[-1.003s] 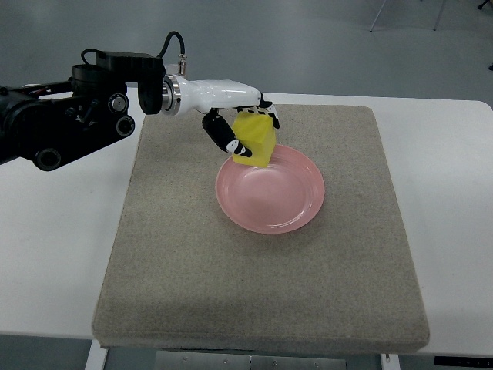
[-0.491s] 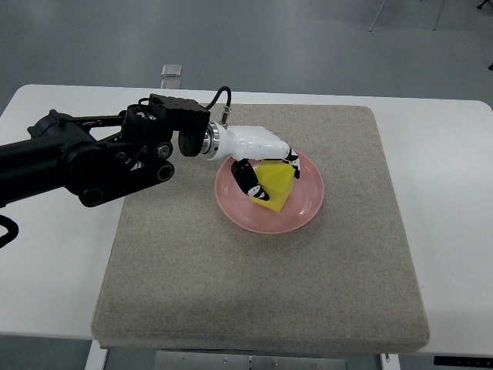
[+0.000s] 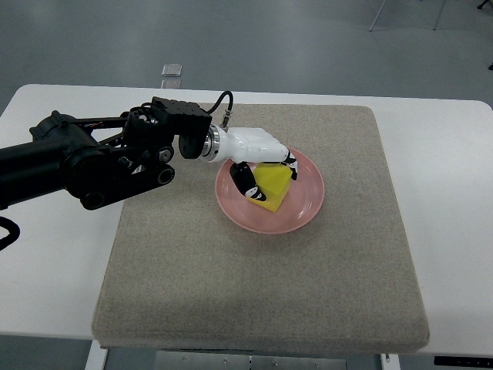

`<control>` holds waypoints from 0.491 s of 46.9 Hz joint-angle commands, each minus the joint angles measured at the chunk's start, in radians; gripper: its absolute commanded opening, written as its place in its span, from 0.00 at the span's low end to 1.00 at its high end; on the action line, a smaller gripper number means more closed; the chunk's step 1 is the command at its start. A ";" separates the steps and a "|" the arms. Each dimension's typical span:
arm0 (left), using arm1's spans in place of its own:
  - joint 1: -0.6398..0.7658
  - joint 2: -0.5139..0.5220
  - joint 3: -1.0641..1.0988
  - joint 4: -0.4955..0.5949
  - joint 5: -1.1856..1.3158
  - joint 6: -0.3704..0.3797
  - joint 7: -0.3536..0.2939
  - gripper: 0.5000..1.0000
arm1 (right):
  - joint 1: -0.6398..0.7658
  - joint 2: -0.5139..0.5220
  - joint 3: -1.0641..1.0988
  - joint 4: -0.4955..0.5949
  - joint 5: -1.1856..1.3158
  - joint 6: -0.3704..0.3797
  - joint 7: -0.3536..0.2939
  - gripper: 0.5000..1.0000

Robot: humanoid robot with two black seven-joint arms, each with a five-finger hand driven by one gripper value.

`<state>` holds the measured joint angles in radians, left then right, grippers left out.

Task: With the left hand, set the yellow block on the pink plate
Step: 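Lower the cube onto the plate and open the left hand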

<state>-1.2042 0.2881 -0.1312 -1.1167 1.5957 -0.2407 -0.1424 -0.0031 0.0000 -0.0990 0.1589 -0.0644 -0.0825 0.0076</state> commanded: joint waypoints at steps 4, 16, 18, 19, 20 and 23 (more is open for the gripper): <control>-0.002 0.005 -0.011 0.000 -0.008 -0.002 0.000 0.93 | 0.000 0.000 -0.001 -0.001 0.000 0.000 0.000 0.85; -0.021 0.032 -0.022 -0.008 -0.023 -0.015 -0.003 0.98 | 0.000 0.000 0.001 0.001 0.000 0.000 0.000 0.85; -0.025 0.037 -0.033 -0.009 -0.026 -0.015 -0.003 0.98 | -0.002 0.000 -0.001 0.001 0.000 0.000 0.000 0.85; -0.028 0.042 -0.041 -0.009 -0.032 -0.015 -0.003 0.98 | 0.000 0.000 -0.001 -0.001 0.000 0.000 0.000 0.85; -0.031 0.046 -0.048 -0.009 -0.040 -0.017 -0.003 0.99 | 0.000 0.000 -0.001 0.001 0.000 0.000 0.000 0.85; -0.035 0.060 -0.070 -0.009 -0.091 -0.020 -0.003 0.99 | 0.000 0.000 -0.001 -0.001 0.000 0.000 0.000 0.85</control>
<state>-1.2351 0.3365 -0.1824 -1.1266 1.5503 -0.2574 -0.1457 -0.0033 0.0000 -0.0995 0.1591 -0.0644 -0.0829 0.0077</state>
